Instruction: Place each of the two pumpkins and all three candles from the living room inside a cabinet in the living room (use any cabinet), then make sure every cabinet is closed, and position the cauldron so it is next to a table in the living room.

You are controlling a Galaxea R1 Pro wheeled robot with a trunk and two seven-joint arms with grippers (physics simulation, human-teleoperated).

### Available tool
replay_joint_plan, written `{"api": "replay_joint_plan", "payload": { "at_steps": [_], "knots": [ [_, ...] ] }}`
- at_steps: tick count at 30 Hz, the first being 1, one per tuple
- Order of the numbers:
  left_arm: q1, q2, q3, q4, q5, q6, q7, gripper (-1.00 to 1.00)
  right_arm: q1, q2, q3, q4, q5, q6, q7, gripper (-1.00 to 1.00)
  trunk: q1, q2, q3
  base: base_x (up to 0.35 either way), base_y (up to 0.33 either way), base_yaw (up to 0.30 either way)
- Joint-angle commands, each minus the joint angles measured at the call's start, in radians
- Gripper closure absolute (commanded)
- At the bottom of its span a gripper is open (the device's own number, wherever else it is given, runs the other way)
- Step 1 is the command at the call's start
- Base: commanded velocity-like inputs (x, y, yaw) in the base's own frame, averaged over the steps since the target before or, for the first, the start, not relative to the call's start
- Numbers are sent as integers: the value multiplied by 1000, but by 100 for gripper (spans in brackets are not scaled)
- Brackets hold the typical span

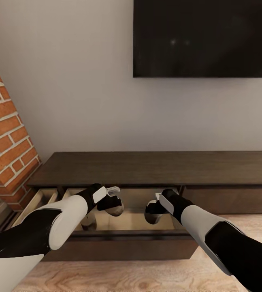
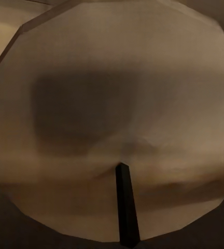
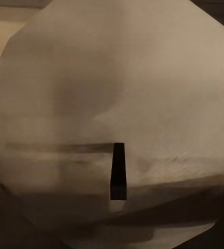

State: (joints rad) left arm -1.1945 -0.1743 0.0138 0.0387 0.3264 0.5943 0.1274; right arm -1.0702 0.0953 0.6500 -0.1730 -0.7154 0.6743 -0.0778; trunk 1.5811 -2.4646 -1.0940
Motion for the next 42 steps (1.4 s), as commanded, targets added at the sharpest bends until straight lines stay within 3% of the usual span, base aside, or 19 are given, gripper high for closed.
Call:
{"api": "replay_joint_plan", "payload": {
  "at_steps": [1, 34, 42],
  "knots": [
    [-1, 0, 2, 1, 11, 1, 8, 100, -1, 0, 5, -2, -10, 4, -8, 100, 0, 0, -3, 0, 0, 0],
    [-1, 0, 2, 1, 10, 1, 6, 100, -1, 0, 5, -1, -10, 4, -8, 100, 0, 0, -55, 22, 0, 0],
    [-1, 0, 2, 1, 10, 1, 6, 100, -1, 1, 5, 0, -10, 4, -8, 100, 0, 0, -67, 176, -51, 0]
  ]
}}
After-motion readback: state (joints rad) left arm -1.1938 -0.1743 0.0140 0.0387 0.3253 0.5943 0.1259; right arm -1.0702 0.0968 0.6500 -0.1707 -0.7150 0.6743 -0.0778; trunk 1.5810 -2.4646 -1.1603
